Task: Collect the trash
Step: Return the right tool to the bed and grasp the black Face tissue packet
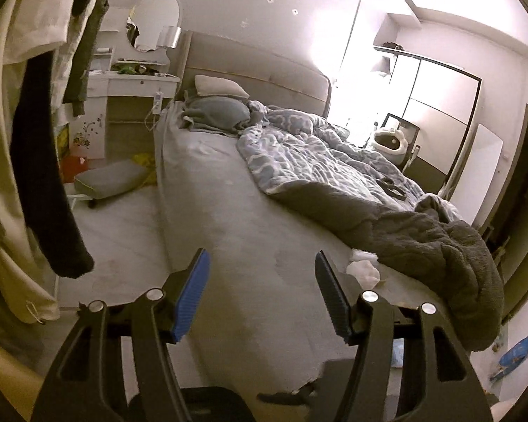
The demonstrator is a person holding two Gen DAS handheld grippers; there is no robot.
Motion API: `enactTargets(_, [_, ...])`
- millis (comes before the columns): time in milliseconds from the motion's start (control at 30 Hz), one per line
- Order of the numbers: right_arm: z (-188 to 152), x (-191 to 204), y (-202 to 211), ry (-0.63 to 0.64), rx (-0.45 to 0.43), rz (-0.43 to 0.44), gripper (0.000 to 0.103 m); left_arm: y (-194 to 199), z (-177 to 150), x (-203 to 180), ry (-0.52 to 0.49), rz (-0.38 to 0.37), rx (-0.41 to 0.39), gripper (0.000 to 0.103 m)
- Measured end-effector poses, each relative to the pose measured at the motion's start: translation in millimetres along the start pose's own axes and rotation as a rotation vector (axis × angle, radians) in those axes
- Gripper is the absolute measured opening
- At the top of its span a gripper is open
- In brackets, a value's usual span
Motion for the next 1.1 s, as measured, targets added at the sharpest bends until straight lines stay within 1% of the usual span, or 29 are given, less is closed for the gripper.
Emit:
enactTargets(67, [5.8,-8.6,15.7,0.009,-0.041,-0.022,0.094,-5.8,-2.8,-4.0,-0.008,0.002,0.008,0.064])
enactTargets(167, [13.4,-25.8,43.2,0.028,-0.102,-0.078,0.096,-11.7,-6.5,-11.2,-0.02,0.003,0.017,0.064])
enactTargets(400, [17.0,-66.2,92.2,0.026,-0.181,-0.175,0.098,-25.8,-17.3,-30.4,-0.034,0.006,0.048,0.069])
enactTargets(467, [17.6,-79.1,110.6,0.031,-0.205,-0.202,0.099,-30.6,-23.2,-39.8,-0.042,0.0,0.06,0.073])
enactTargets(600, [12.3,-99.1,145.5,0.061,-0.251,-0.261,0.1,-40.8,-37.8,-57.7,-0.069,-0.008,0.09,0.076])
enactTargets(800, [-4.2,-131.5,182.1,0.053,-0.283,-0.332,0.1,-57.1,-61.3,-81.9,-0.107,-0.014,0.142,0.084])
enactTargets(867, [-10.3,-143.8,188.9,0.041,-0.277,-0.357,0.1,-61.3,-66.4,-88.3,-0.113,-0.018,0.152,0.087])
enactTargets(1100, [-38.4,-189.9,215.2,0.009,-0.25,-0.452,0.1,-79.3,-92.6,-114.3,-0.132,-0.049,0.221,0.09])
Point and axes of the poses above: each gripper's, at about its wrist camera, not at the fingertips, and y roughly against the way its jaws point, x to its left, z to its top, the point moved 7 cm from there along -y, roughly the way its jaws point, and after that the axes turned 9 degrees about -x, right-handed, at the moved point
